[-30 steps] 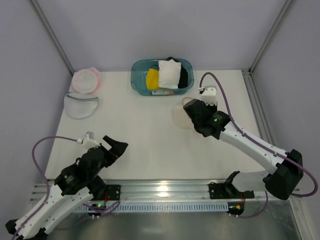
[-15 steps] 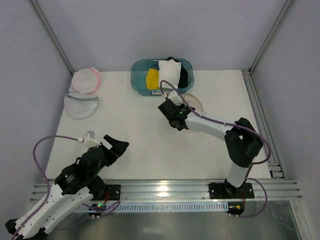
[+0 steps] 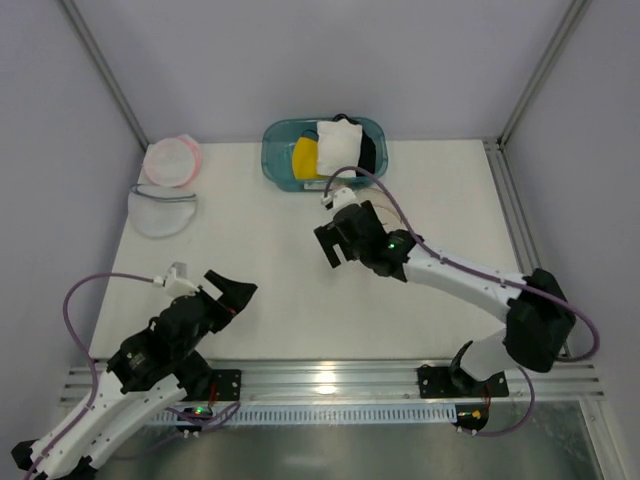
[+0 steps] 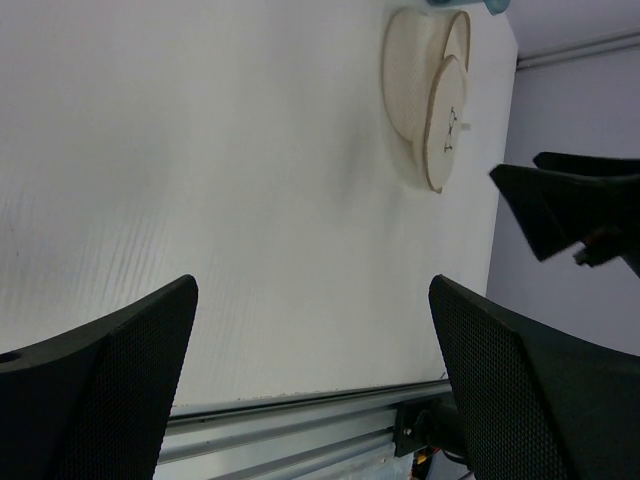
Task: Unzip the laundry bag and remove the bra
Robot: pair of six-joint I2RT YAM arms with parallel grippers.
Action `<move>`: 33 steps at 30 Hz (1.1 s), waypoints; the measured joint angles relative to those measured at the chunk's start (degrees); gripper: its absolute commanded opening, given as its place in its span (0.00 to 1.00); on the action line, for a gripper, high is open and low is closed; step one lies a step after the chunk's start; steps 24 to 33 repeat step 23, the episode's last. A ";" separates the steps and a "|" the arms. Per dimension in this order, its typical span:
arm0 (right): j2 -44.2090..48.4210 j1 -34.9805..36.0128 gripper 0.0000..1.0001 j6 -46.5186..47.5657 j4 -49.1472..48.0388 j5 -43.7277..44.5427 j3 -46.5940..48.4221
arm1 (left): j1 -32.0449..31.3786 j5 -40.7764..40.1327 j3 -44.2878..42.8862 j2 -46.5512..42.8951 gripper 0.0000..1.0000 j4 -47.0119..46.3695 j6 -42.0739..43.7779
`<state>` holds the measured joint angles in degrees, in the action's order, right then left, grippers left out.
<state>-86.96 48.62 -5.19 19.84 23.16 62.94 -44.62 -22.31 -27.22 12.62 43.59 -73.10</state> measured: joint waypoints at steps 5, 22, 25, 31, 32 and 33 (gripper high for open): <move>17.51 0.90 1.00 -3.98 -0.85 -3.50 -2.64 | 0.00 0.98 0.00 -0.02 0.99 -0.44 0.17; 51.52 0.94 1.00 -15.39 6.88 -2.54 -11.47 | 0.00 8.74 0.70 3.10 0.99 -13.29 9.77; 51.78 0.94 0.99 -15.76 6.84 -2.56 -12.09 | 0.00 9.07 1.05 3.17 1.00 -14.47 10.54; 51.78 0.94 0.99 -15.76 6.84 -2.56 -12.09 | 0.00 9.07 1.05 3.17 1.00 -14.47 10.54; 51.78 0.94 0.99 -15.76 6.84 -2.56 -12.09 | 0.00 9.07 1.05 3.17 1.00 -14.47 10.54; 51.78 0.94 0.99 -15.76 6.84 -2.56 -12.09 | 0.00 9.07 1.05 3.17 1.00 -14.47 10.54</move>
